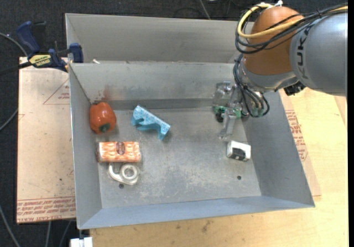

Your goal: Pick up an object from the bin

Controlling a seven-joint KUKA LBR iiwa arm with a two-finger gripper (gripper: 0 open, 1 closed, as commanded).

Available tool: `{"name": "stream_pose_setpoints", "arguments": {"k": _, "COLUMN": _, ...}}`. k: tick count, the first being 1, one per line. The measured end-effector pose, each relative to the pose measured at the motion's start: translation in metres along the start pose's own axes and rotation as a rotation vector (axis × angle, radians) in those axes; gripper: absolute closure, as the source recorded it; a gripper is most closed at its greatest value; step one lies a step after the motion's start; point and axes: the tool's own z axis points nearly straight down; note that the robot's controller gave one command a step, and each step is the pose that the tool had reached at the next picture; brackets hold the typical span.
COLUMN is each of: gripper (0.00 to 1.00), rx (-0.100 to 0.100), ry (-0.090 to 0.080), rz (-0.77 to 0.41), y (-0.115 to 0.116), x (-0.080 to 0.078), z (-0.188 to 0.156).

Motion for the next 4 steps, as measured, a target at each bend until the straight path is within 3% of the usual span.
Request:
{"name": "stream_pose_setpoints", "arguments": {"k": 1, "gripper": 0.0, "rx": -0.001, "ry": 0.0, "rz": 0.062, "y": 0.024, "x": 0.01, "z": 0.007}}
{"name": "stream_pose_setpoints", "arguments": {"k": 2, "gripper": 0.0, "rx": -0.001, "ry": -0.001, "rz": 0.057, "y": 0.05, "x": 0.004, "z": 0.007}}
{"name": "stream_pose_setpoints", "arguments": {"k": 3, "gripper": 0.0, "rx": -0.002, "ry": -0.005, "rz": 0.023, "y": 0.081, "x": 0.001, "z": 0.044}}
{"name": "stream_pose_setpoints", "arguments": {"k": 4, "gripper": 0.0, "rx": 0.0, "ry": 0.005, "rz": -0.042, "y": 0.102, "x": 0.011, "z": 0.06}}
